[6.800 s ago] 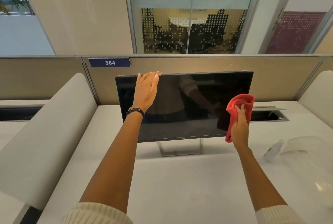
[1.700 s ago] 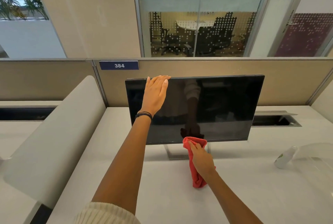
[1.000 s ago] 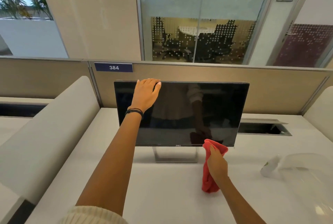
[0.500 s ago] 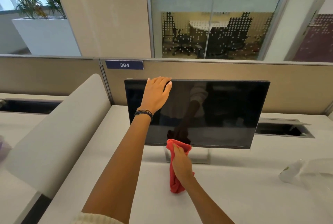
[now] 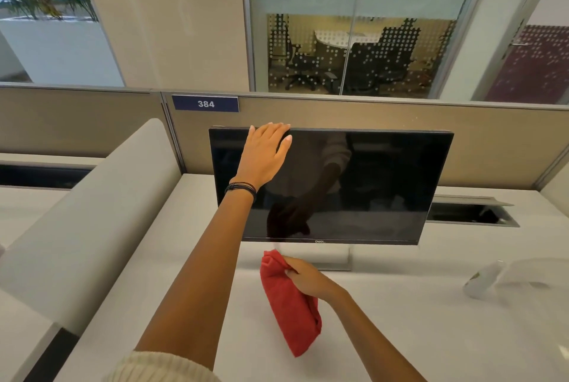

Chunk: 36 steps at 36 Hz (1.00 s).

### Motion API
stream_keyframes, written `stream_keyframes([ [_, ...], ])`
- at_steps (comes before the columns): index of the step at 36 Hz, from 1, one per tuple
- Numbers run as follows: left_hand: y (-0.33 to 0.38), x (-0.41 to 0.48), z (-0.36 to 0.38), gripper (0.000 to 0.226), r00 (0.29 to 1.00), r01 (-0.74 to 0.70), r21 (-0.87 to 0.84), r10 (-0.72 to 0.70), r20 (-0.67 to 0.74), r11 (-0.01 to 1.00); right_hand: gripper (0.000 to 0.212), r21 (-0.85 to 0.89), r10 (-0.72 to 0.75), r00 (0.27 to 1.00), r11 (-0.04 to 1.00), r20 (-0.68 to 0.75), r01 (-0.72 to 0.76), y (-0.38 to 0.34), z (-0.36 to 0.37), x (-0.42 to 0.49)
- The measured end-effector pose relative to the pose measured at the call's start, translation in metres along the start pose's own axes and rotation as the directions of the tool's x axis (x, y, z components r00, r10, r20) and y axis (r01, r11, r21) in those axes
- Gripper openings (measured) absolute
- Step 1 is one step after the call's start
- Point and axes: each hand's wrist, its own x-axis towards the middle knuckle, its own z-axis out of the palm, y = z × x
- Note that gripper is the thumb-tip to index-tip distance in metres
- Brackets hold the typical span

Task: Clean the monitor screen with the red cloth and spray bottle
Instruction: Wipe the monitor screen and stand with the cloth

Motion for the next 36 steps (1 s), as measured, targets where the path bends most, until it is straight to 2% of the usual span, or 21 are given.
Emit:
stream_keyframes([
  [6,0.011,-0.005,0.006,0.046,0.999,0.03,-0.086,-0.034,-0.042,0.996,0.04,0.148,0.055,0.997,0.988,-0.063,-0.045,0.025,-0.023,-0.046],
  [11,0.036,-0.028,0.028,0.041,0.991,-0.045,-0.129,0.028,-0.129,0.991,0.039,0.264,0.099,0.985,0.963,-0.142,-0.058,0.046,-0.045,-0.087],
  [16,0.058,-0.06,0.064,0.034,0.994,-0.024,-0.273,-0.005,-0.106,0.962,0.039,0.36,0.135,0.97,0.931,-0.203,-0.054,0.071,-0.067,-0.123],
  [18,0.066,-0.074,0.079,0.031,0.997,0.059,-0.405,-0.07,-0.012,0.912,0.038,0.385,0.155,0.963,0.921,-0.22,-0.06,0.081,-0.075,-0.135],
  [21,0.08,-0.094,0.103,0.028,0.956,0.27,-0.542,-0.152,0.253,0.795,0.037,0.432,0.179,0.95,0.9,-0.257,-0.052,0.094,-0.085,-0.15],
  [24,0.093,-0.113,0.128,0.03,0.868,0.406,-0.528,-0.134,0.479,0.746,0.039,0.491,0.205,0.936,0.87,-0.287,-0.04,0.107,-0.095,-0.163],
  [27,0.108,-0.13,0.148,0.034,0.749,0.509,-0.459,-0.112,0.653,0.728,0.042,0.544,0.227,0.92,0.839,-0.319,-0.018,0.119,-0.105,-0.174],
  [31,0.133,-0.148,0.17,0.048,0.611,0.665,-0.425,-0.121,0.782,0.614,0.041,0.593,0.252,0.89,0.805,-0.38,0.025,0.133,-0.117,-0.186],
  [34,0.155,-0.157,0.187,0.056,0.558,0.743,-0.435,-0.112,0.822,0.508,0.04,0.624,0.262,0.865,0.778,-0.428,0.073,0.143,-0.128,-0.196],
  [36,0.17,-0.16,0.199,0.058,0.535,0.765,-0.435,-0.093,0.84,0.476,0.043,0.643,0.284,0.841,0.759,-0.46,0.095,0.149,-0.135,-0.203],
])
